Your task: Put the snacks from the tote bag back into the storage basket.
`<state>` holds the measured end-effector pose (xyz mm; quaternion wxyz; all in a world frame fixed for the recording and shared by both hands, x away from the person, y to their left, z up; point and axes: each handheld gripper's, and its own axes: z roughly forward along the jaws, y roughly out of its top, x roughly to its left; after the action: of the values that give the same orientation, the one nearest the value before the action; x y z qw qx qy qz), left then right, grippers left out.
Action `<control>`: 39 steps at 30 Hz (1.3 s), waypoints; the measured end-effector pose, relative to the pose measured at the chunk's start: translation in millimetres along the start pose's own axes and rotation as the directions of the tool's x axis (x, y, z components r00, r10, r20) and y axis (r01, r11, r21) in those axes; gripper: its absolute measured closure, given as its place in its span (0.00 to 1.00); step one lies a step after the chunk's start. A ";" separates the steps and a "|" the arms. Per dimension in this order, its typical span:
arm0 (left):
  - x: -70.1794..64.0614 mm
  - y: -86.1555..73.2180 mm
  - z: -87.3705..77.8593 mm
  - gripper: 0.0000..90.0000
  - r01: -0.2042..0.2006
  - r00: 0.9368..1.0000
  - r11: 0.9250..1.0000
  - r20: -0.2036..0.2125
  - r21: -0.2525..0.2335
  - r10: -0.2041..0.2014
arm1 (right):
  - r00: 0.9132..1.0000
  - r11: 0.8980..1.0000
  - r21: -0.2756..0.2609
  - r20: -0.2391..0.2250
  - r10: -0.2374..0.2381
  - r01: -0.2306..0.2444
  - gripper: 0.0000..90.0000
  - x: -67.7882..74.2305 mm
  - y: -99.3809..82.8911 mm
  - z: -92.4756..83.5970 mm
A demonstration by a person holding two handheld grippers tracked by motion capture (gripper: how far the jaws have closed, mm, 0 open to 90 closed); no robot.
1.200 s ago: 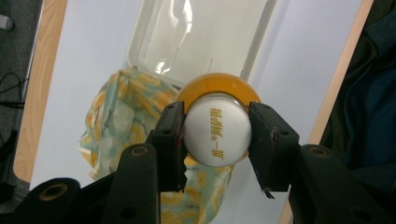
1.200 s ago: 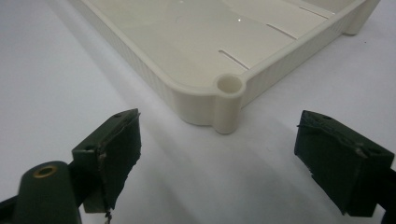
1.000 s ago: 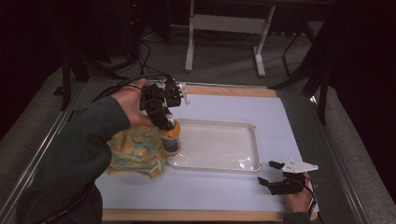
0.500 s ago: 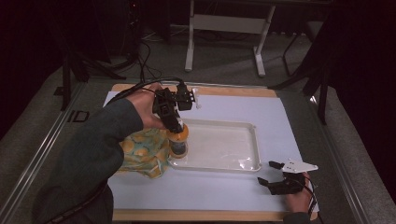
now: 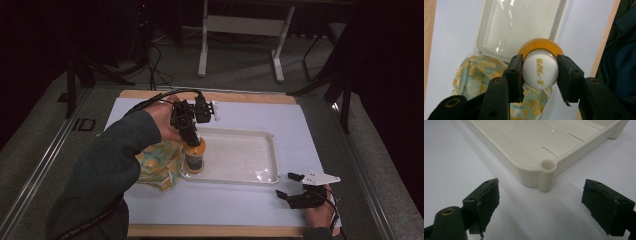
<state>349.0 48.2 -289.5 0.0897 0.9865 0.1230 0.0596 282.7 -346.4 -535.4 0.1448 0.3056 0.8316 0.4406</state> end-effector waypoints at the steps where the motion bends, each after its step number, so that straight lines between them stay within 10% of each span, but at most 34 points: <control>1: 0.3 0.3 0.8 0.66 -0.002 1.000 1.000 0.000 0.005 0.002 | 1.000 1.000 0.000 0.001 -0.001 0.001 0.16 0.1 0.0 0.0; 39: 4.6 3.7 34.5 0.66 0.028 0.999 1.000 -0.030 0.014 -0.028 | 1.000 1.000 0.007 0.002 -0.005 0.005 0.16 1.2 0.3 0.1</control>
<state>359.1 40.2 -322.1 0.0817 0.9843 0.1386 0.0724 281.9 -345.4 -535.3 0.1456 0.3045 0.8337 0.4372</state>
